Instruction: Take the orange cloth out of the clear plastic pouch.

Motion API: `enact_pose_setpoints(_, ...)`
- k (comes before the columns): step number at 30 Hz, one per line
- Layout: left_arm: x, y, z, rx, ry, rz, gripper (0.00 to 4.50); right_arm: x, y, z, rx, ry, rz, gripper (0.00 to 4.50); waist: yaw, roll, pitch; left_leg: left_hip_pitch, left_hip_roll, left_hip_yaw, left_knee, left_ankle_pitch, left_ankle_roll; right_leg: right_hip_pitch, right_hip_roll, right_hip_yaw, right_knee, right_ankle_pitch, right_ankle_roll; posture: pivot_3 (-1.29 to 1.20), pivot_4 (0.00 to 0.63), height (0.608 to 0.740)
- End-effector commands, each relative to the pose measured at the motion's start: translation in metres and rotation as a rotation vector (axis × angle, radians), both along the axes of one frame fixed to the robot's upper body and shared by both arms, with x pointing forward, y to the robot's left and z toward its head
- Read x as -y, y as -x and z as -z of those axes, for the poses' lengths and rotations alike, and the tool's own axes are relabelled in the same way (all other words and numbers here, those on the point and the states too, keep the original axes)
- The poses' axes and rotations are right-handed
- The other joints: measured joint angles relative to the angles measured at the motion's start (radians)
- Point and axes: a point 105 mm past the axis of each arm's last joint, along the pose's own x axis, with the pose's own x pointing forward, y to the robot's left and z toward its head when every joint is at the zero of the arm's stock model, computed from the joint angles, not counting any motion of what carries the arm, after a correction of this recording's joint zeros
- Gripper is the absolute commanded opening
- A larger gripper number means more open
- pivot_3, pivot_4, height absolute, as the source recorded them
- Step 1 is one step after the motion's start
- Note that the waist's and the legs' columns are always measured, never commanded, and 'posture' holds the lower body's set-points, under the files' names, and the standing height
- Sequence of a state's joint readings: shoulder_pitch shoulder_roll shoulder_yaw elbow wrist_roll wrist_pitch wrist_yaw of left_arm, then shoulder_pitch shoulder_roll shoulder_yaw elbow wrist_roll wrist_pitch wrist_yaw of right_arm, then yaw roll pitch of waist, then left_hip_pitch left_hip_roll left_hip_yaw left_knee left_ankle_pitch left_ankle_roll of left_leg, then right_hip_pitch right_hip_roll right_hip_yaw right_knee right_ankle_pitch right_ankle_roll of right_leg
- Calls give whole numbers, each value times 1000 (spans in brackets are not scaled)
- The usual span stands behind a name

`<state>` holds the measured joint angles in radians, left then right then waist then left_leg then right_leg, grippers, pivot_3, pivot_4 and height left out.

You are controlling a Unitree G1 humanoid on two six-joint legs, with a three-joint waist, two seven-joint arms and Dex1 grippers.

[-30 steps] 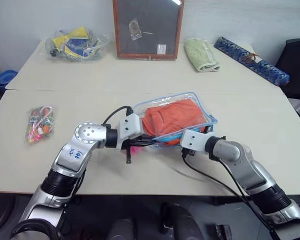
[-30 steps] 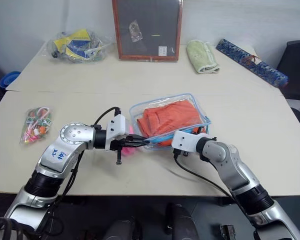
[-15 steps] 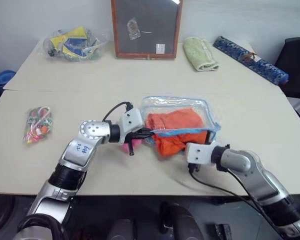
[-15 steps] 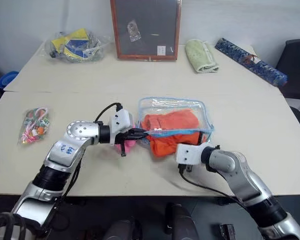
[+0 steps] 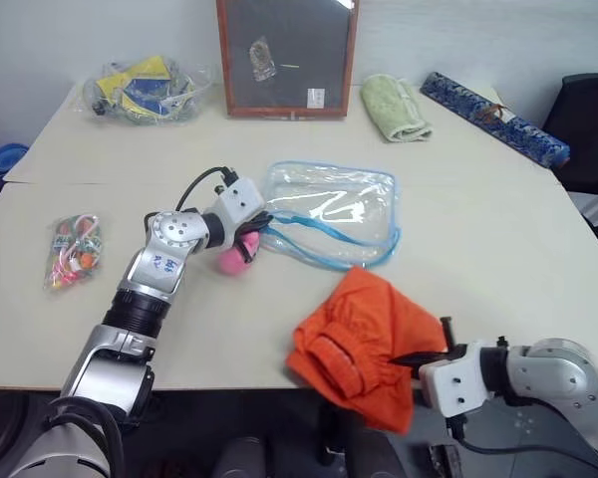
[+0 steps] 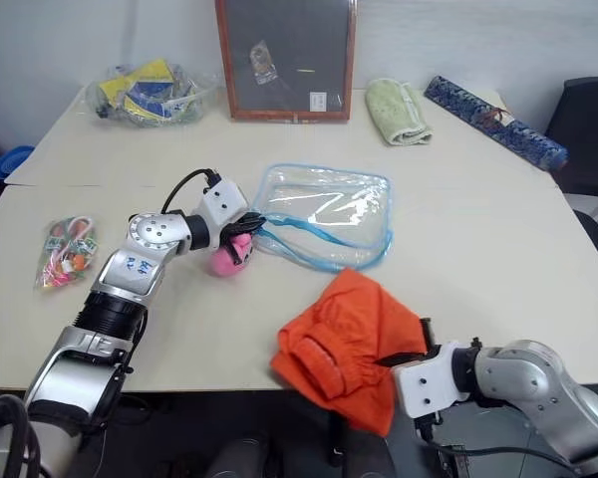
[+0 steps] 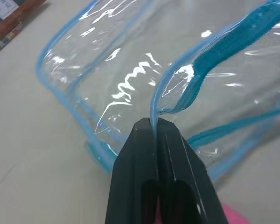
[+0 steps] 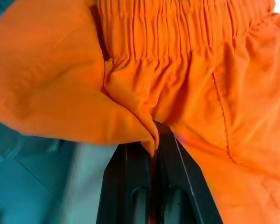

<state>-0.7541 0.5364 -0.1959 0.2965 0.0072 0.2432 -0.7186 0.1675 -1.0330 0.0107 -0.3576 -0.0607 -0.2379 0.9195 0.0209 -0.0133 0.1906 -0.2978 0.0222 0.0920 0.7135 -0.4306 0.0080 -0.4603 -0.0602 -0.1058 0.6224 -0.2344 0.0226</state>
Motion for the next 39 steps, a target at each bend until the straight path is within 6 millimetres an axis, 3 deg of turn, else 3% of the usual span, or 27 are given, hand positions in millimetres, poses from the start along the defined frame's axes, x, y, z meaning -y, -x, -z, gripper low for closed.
enact_pose_setpoints(1, 6, 32, 2, -42, -23, 161, 0, 50, -22, -11, 82, 28, 235, 37, 0, 0, 0, 0, 0, 0, 0, 0, 0, 0, 0, 0, 0, 0, 0, 0, 150, 740)
enact_pose_setpoints(4, 18, 69, 8, -71, -63, 334, 0, 89, -38, -21, 134, -79, 489, 37, 1, 0, 0, 0, 0, 0, 0, 0, 0, 0, 0, 1, 0, 0, 0, 0, 150, 740)
enact_pose_setpoints(8, 23, 96, 21, -110, -115, 432, 0, 128, -49, -26, 176, -224, 791, 37, 2, 2, 1, 0, 1, 0, 0, 0, -1, -1, 0, 1, 0, -1, -1, 0, 150, 740)
enact_pose_setpoints(11, 23, 96, 26, -126, -124, 416, 0, 137, -51, -19, 151, -302, 913, 37, 2, 2, 1, -1, 1, 0, 0, 0, -1, -1, 0, 1, 0, -1, -1, 0, 150, 740)
enact_pose_setpoints(16, 21, 91, 28, -150, -115, 369, 0, 127, -55, -13, 123, -376, 955, 37, 1, 2, 1, -1, 1, 0, 0, 0, -1, 0, 0, 1, 0, -1, -1, 0, 150, 740)
enact_pose_setpoints(18, 19, 86, 26, -150, -103, 341, 476, 133, -58, -16, 148, -393, 1005, 0, -1, 2, 1, -1, 1, 0, 0, 0, -1, 0, 0, 1, 0, -1, -1, 0, 150, 740)
enact_pose_setpoints(22, 20, 84, 21, -166, -65, 336, 1618, 141, -60, -20, 159, -446, 1068, 1109, 0, 2, 1, -2, 0, 0, 0, 0, -1, -1, 0, 1, 1, -1, -1, 0, 150, 740)
enact_pose_setpoints(31, 18, 91, 5, -198, 30, 366, 4444, 128, -53, -33, 117, -490, 1011, 4188, -1, 2, 1, -2, 1, 0, 0, 0, -1, -1, 1, 1, 1, -1, -1, 0, 150, 740)
enact_pose_setpoints(32, 16, 91, -1, -202, 63, 360, 4500, 126, -49, -36, 98, -497, 994, 4475, 0, 2, 1, -2, 1, 0, -1, 0, -1, -1, 1, 1, 1, -1, -1, 0, 150, 740)
enact_pose_setpoints(35, 2, 86, -21, -198, 163, 321, 4500, 125, -33, -47, 28, -547, 976, 4475, 1, 3, 1, -2, 1, 0, 0, 0, -1, -1, 1, 1, 0, -1, -1, 0, 150, 740)
enact_pose_setpoints(39, -44, 92, -47, -240, 268, 288, 4500, 133, 7, -69, -159, -666, 976, 4475, 3, 4, 2, -2, 1, -1, -1, 0, -1, -2, 1, 0, 0, -1, -1, 0, 150, 740)
